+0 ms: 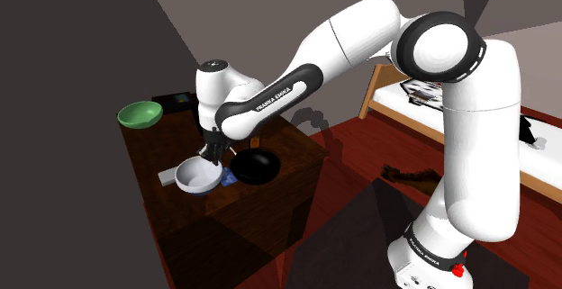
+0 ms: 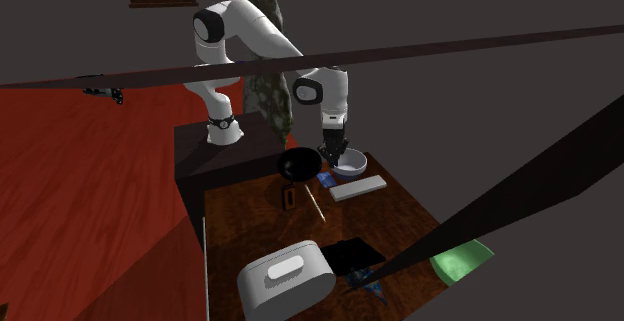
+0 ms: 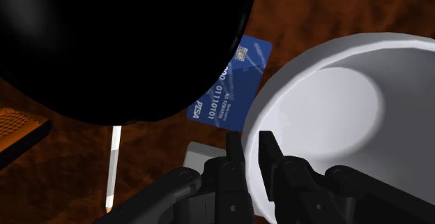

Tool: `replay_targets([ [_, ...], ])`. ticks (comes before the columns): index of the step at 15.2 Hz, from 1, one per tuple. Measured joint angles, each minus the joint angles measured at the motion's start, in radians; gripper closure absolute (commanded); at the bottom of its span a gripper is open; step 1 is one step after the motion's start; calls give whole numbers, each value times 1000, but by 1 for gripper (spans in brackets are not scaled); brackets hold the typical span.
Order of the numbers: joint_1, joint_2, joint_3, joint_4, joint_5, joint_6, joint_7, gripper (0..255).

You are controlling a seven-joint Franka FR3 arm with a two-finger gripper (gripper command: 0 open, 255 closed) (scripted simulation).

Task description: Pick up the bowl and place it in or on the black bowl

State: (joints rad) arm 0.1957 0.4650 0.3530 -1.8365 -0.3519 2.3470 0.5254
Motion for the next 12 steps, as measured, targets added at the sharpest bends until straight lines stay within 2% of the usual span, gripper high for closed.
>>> replay_targets([
  [6, 0, 0, 0, 0, 0, 0, 0, 255],
  [12, -7, -36, 14, 19, 24, -52, -18, 255],
])
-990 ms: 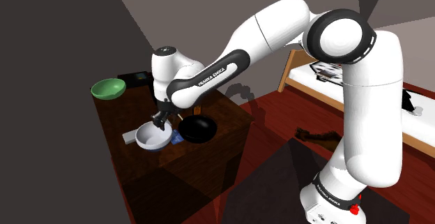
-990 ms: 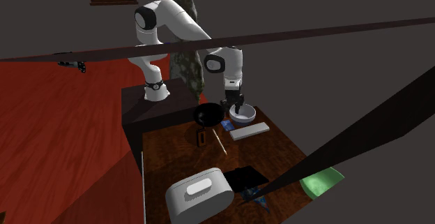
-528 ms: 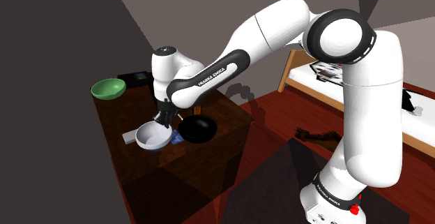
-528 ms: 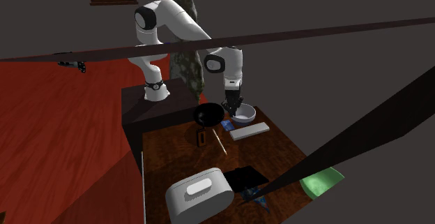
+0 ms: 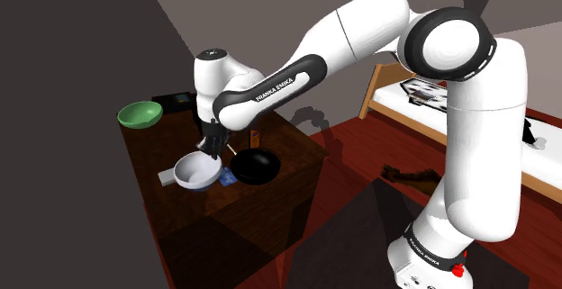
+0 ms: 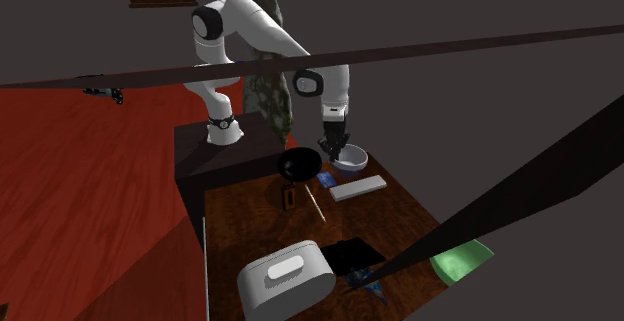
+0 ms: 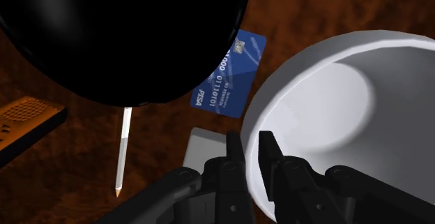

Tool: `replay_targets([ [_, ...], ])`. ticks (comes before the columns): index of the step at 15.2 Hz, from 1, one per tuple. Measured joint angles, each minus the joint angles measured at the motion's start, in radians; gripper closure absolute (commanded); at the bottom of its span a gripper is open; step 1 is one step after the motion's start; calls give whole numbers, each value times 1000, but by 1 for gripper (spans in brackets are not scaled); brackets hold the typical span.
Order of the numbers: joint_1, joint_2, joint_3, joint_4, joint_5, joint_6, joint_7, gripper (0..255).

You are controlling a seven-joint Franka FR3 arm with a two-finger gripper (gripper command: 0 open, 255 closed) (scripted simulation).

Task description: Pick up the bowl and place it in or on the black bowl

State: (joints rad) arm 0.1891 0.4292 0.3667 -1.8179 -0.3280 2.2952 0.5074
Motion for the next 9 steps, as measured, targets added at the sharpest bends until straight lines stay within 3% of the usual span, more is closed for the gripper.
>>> replay_targets([
  [9, -13, -63, 19, 33, 40, -90, -33, 255],
])
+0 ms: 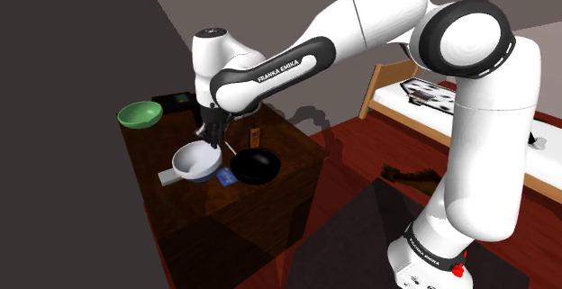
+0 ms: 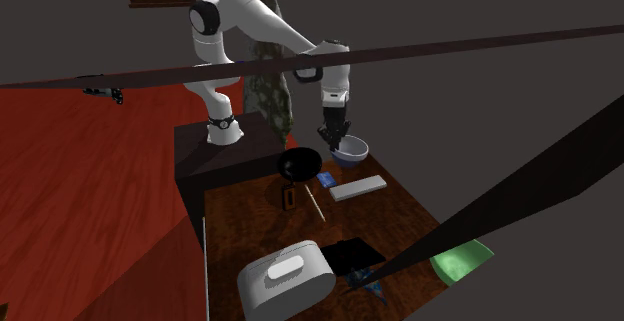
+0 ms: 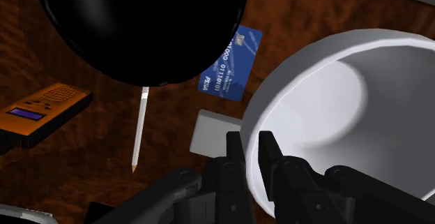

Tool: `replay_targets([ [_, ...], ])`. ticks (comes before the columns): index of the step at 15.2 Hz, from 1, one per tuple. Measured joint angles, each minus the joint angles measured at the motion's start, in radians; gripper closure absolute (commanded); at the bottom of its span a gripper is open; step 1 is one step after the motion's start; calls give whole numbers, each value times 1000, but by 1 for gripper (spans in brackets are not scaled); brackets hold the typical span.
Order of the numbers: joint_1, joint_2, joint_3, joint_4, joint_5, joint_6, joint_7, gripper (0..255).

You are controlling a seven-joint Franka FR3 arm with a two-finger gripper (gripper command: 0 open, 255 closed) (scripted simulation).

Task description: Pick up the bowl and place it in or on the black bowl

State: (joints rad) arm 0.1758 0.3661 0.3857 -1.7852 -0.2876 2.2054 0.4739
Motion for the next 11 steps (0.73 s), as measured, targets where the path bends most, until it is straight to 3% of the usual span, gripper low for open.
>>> replay_targets([
  [11, -5, -51, 15, 81, 37, -126, -33, 255],
])
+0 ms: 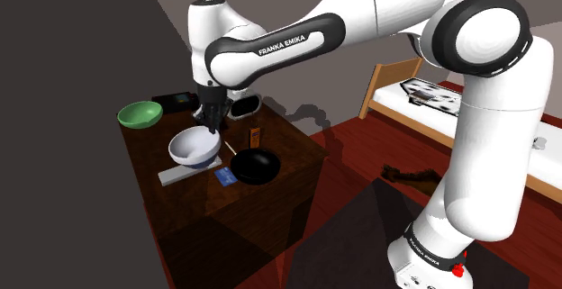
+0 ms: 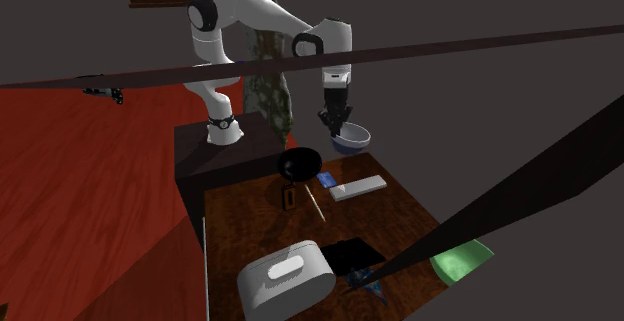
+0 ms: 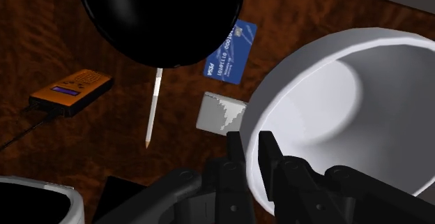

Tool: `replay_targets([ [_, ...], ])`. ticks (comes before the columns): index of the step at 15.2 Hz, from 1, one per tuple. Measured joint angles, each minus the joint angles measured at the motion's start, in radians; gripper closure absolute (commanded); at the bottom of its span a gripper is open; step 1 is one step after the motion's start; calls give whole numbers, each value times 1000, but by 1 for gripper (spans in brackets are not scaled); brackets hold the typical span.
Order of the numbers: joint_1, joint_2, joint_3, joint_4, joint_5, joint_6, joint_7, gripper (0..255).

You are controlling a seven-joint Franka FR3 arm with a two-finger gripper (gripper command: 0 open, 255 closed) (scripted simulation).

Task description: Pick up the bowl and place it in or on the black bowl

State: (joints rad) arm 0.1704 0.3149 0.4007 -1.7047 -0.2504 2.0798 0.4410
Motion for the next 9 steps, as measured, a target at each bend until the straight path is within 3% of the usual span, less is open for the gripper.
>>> replay_targets([
  [3, -3, -11, 2, 24, 8, -33, -10, 255],
  [9, -83, -189, -9, -152, 92, -8, -117, 255],
])
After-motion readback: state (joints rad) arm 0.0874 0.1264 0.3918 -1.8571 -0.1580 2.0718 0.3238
